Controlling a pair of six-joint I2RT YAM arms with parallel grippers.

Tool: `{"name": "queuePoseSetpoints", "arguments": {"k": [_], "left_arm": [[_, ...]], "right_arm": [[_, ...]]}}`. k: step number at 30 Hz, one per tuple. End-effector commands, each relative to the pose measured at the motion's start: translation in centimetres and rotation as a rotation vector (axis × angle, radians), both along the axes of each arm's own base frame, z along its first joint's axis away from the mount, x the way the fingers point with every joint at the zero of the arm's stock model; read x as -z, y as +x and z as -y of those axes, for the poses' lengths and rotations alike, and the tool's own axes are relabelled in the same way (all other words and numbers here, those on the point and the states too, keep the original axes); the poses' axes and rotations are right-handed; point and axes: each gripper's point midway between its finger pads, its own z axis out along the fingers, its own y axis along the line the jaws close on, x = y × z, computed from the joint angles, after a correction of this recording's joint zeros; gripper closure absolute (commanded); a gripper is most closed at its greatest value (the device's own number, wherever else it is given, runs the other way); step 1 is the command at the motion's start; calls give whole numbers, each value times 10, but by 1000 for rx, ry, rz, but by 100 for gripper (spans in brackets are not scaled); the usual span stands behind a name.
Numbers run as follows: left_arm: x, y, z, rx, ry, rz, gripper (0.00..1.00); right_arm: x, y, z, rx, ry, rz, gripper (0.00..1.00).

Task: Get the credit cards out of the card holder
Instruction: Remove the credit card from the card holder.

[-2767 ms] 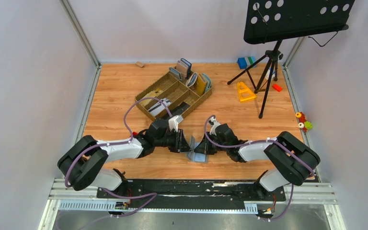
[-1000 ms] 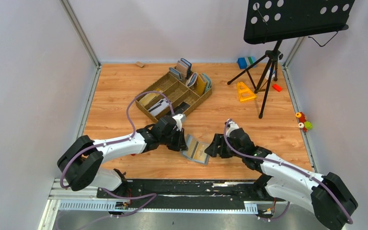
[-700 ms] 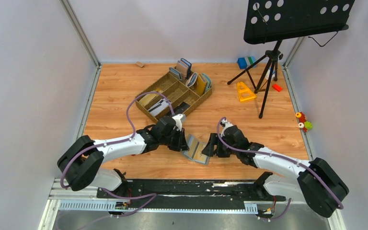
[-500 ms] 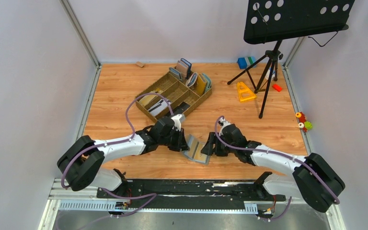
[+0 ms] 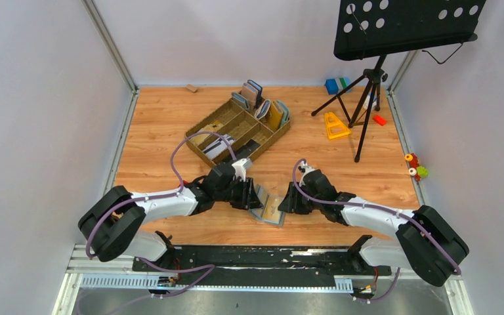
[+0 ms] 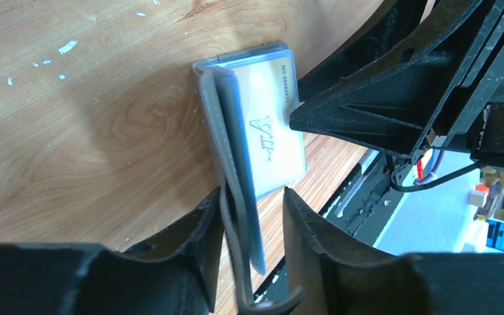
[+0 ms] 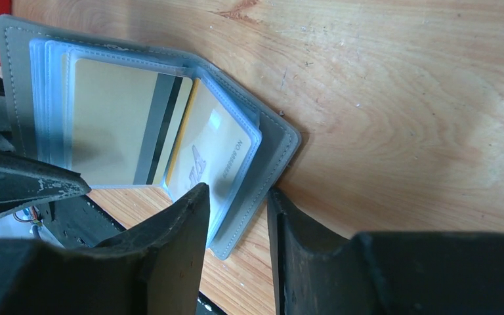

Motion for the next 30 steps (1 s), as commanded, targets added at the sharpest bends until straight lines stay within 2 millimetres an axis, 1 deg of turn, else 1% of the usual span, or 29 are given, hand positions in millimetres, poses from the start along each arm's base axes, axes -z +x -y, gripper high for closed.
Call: {"name": "queuePoseSetpoints", "arguments": {"k": [1,6,14,18,22,25,27,28,30], "left_arm": [[-8,0,7,19,-57,18,53],[-6,0,10,30,-64,14,45],[0,2,9,26,-54,19,40],[3,1,11,39,-60,15,39],[5,2,17,52,-76,7,40],[7,2,18,56,-71,5,47],[9,3,16,51,-63,9,57],[9,3,15,48,-58,11,65],[10,4,13,41,-55,13,75]], "right_arm": [[10,-10,4,-18,-36,-47,62],[9,-9,2,-24,-35,-43,65],[-1,-6,2,-36,-25,0,67],[-3,-6,3,-38,-20,14,69],[-4,-6,1,-45,-16,17,70],[-5,-5,1,-46,-16,20,70],[-5,-4,3,-42,-25,23,70],[-5,-4,4,-39,-30,25,69],[-3,-4,8,-33,-48,31,64]]}}
